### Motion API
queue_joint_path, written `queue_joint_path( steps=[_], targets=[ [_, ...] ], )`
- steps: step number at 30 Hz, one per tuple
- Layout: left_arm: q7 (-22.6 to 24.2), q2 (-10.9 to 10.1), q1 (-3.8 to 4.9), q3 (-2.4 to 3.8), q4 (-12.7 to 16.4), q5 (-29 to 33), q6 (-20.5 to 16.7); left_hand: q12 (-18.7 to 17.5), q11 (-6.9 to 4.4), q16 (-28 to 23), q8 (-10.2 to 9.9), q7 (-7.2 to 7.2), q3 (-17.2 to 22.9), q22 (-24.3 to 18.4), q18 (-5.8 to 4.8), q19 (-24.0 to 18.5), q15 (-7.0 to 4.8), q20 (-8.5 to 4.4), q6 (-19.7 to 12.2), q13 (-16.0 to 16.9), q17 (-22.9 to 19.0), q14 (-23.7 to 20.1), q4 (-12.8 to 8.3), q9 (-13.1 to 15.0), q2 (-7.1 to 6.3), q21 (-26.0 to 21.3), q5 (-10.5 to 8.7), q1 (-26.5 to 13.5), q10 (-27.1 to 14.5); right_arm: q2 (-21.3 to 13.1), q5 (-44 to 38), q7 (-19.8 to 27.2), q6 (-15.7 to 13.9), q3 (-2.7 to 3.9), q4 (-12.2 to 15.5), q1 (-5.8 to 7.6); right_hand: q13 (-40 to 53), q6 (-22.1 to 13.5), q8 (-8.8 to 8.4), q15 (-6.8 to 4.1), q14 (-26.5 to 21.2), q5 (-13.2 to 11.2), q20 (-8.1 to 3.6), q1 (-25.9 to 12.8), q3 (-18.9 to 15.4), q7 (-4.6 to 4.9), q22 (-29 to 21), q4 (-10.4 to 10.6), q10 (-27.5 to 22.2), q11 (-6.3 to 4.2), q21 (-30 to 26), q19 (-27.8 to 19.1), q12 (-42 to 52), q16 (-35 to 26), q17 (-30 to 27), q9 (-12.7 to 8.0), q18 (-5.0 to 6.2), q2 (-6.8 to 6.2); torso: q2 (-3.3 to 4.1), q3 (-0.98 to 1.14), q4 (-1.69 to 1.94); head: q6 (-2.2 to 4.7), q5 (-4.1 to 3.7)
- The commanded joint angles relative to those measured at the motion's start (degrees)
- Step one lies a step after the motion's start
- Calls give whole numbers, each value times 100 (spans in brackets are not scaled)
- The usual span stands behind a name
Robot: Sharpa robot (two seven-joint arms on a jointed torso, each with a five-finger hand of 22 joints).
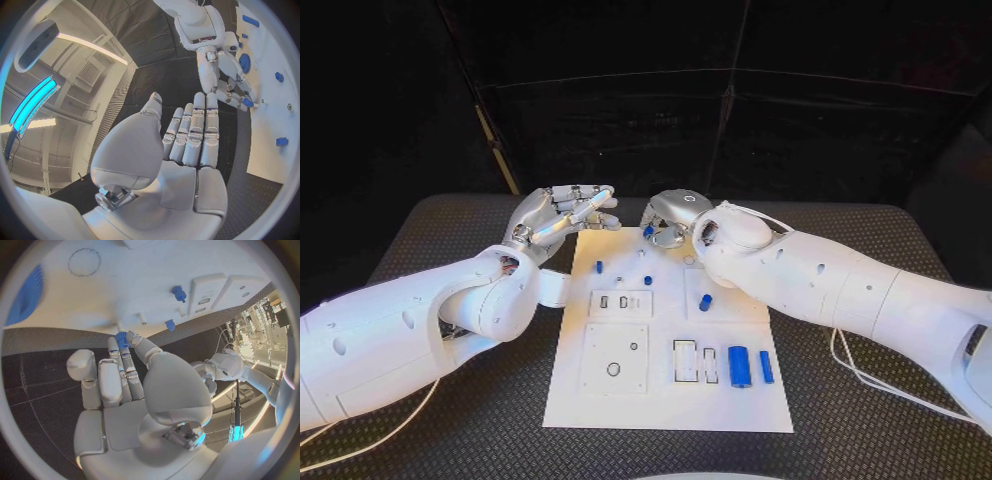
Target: Assemble the parts on the task board
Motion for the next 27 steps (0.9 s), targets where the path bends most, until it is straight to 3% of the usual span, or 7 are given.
queue_joint_path(
  steps=[1, 13, 27],
  targets=[
    [25, 0, 16, 7, 18, -23, 76, -34, -14, -35, -21, 18, -20, -8, 76, 36, 21, 13, 41, -8, 8, 30, -7, -5, 31, -31, -21, 35, 43, 44, -160, -54, 126, 3, -48, 22, -5, -28, -25, 43, 136, -38, 17, -41, 51, -15, -12, 16, -44, 3, 25, -43, 4, 11, -18, 0, -28, -68, 3, 3, -4, -17, 1],
    [21, 4, 23, 7, 26, -23, 111, -45, -14, -49, -30, 18, -28, -14, 75, 34, 23, 13, 45, -9, 12, 26, -9, -6, 32, -38, -23, 34, 45, 178, -429, -300, 262, 1, -195, 26, -9, -54, -27, 47, 126, -53, 21, -78, 98, -19, -45, 46, -92, 8, 10, -73, -1, -4, -55, 0, -21, -114, 5, 3, 1, -40, 3],
    [6, 3, 25, 7, 15, -23, 121, -47, -14, -51, -32, 18, -29, -15, 75, 34, 23, 14, 45, -9, 12, 25, -9, -7, 32, -39, -23, 34, 45, 224, -404, -291, 368, -2, -252, 27, -26, -453, -38, 170, -27, -210, 130, -239, 141, 72, -648, 266, -867, 156, -319, -481, 13, -347, -639, -10, 87, -462, 7, 1, -6, -44, 5]
  ],
)
